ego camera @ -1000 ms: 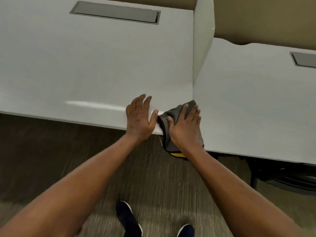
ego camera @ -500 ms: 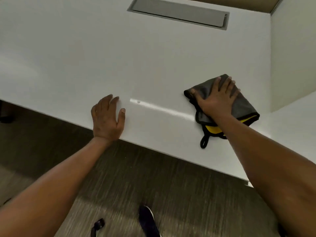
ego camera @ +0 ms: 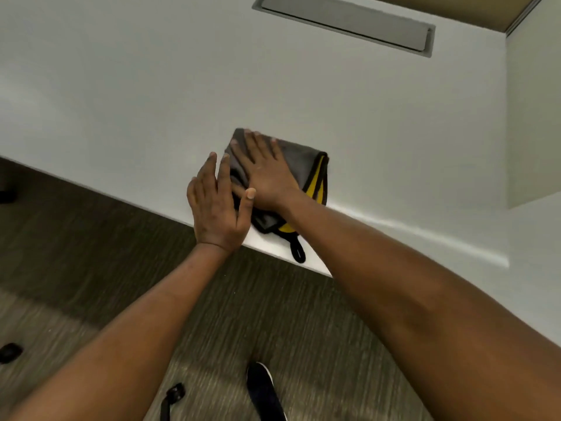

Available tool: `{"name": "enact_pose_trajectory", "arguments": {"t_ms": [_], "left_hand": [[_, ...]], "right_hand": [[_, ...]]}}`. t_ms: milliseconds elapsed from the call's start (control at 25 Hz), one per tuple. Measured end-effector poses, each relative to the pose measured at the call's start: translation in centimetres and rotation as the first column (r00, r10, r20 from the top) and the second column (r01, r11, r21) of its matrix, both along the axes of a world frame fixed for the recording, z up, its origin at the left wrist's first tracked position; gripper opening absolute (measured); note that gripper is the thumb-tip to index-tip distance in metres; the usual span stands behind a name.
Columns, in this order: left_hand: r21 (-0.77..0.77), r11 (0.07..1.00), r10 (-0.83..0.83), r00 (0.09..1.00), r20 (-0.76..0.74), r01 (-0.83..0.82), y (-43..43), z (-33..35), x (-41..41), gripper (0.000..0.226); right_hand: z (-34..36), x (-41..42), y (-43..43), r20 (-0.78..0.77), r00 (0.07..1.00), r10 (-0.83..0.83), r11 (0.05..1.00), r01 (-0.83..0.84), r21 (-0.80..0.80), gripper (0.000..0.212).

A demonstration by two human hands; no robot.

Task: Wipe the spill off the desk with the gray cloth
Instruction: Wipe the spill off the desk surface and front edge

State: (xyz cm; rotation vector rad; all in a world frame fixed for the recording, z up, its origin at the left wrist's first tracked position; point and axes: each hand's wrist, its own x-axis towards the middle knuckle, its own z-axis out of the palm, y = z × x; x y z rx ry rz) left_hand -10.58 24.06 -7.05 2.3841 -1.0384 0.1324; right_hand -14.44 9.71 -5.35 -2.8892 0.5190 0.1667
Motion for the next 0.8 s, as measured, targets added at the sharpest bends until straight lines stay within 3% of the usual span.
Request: {"name": "enact_pose_trajectory", "arguments": {"t_ms": [120,280,360,480,600,720,800], "left_hand": [[0.007,1.000,-0.022,1.000,-0.010,0.022,0.3,0.5,-0.3,0.076],[0.064,0.997,-0.043,0.999,-0.012,0.044,0.2,0.3,-0.1,0.067],[0.094,0.994,-0.047,0.999,-0.014,0.048,0.1,0.2,0.1,0.066],[0.105,0.993,-0.062,0.998,0.008,0.061,0.0,-0.2,0.1,0.065],[0.101,0.993,-0.067,0.997,0.034,0.064,0.0,-0.5,0.5,0.064],[0.114,0.991,-0.074,0.996,0.045,0.069,0.1,-0.6,0.4,0.064],[0.124,0.990,-0.079,0.996,0.037,0.074,0.0,-0.3,0.3,0.063]], "right_hand": [[0.1,-5.4,2.2,0.072,0.992,0.102,0.994,-0.105,0.040,0.074],[0.0,-13.9,1.1,0.075,0.993,0.089,0.996,-0.091,0.015,0.074],[0.2,-18.6,-0.9,0.058,0.998,-0.018,1.000,0.017,0.008,0.074],[0.5,-26.8,-3.7,0.032,0.951,-0.308,0.951,0.308,-0.012,0.074],[0.7,-33.4,-4.0,0.038,0.762,-0.646,0.762,0.647,-0.031,0.075],[0.4,-34.8,-1.7,0.057,0.450,-0.891,0.451,0.892,0.000,0.073],[0.4,-33.5,0.8,0.059,0.270,-0.961,0.273,0.961,0.049,0.074]]}}
